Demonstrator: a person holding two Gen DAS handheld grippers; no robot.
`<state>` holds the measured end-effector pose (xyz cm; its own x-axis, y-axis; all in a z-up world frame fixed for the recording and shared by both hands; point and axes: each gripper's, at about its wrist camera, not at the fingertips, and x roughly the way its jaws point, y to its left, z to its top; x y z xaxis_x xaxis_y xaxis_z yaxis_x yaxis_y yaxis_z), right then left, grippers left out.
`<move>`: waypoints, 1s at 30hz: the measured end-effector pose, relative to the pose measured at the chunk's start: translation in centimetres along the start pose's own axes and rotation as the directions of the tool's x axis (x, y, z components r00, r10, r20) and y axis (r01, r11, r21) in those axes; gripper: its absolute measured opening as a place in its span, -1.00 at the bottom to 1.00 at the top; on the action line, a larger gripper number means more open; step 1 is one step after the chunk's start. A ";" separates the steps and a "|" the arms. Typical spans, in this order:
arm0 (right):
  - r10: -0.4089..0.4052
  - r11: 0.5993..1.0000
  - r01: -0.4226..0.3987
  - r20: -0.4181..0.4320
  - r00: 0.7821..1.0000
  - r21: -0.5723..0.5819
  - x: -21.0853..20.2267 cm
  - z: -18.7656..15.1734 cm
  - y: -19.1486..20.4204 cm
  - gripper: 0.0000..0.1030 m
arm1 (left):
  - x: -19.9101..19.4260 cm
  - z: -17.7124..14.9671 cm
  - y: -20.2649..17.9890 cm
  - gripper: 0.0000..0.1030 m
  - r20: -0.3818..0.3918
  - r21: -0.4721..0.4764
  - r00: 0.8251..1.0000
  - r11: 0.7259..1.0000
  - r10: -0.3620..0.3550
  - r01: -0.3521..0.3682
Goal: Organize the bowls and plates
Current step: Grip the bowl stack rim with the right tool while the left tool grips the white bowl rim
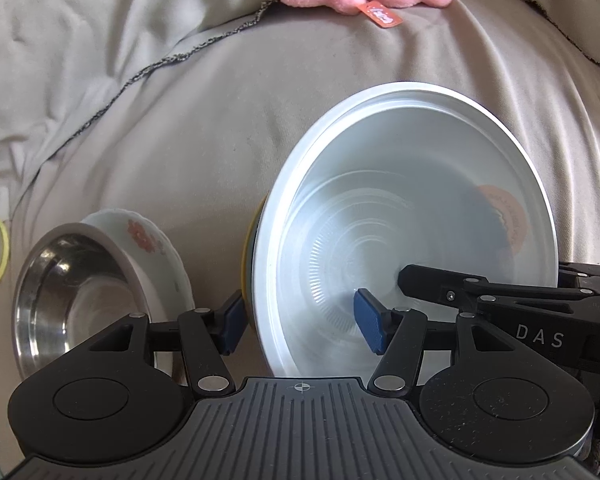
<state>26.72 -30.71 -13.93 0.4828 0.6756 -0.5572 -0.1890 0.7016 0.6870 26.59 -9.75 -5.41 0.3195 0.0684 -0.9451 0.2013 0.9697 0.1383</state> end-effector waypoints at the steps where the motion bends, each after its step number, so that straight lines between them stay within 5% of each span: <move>1: -0.006 1.000 0.006 -0.010 1.000 -0.014 0.1 0.2 0.2 -0.26 | 0.1 0.0 0.1 0.22 -0.002 -0.004 1.000 1.000 -0.009 0.009; 12: -0.115 0.990 0.110 -0.050 0.992 -0.093 0.7 1.3 2.2 -0.12 | 0.8 0.0 1.1 0.18 -0.015 -0.069 0.998 0.996 -0.060 0.059; 15: -0.095 0.993 0.089 -0.067 0.993 -0.083 0.7 1.1 2.2 -0.26 | 1.0 0.3 1.1 0.19 -0.025 -0.069 0.998 0.996 -0.054 0.052; 23: -0.024 1.000 0.024 -0.089 0.996 -0.009 1.3 2.1 0.7 -0.24 | 0.9 0.2 0.6 0.19 -0.023 -0.044 0.999 0.999 -0.032 0.031; 30: -0.058 0.998 0.060 -0.072 0.996 0.023 1.2 1.8 1.2 -0.26 | 1.2 0.8 1.4 0.16 -0.043 -0.097 0.998 0.995 -0.041 0.037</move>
<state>28.63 -29.47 -12.94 0.4302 0.6485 -0.6280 -0.1400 0.7351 0.6633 28.02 -8.54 -6.15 0.2713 0.0385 -0.9617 0.1221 0.9898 0.0740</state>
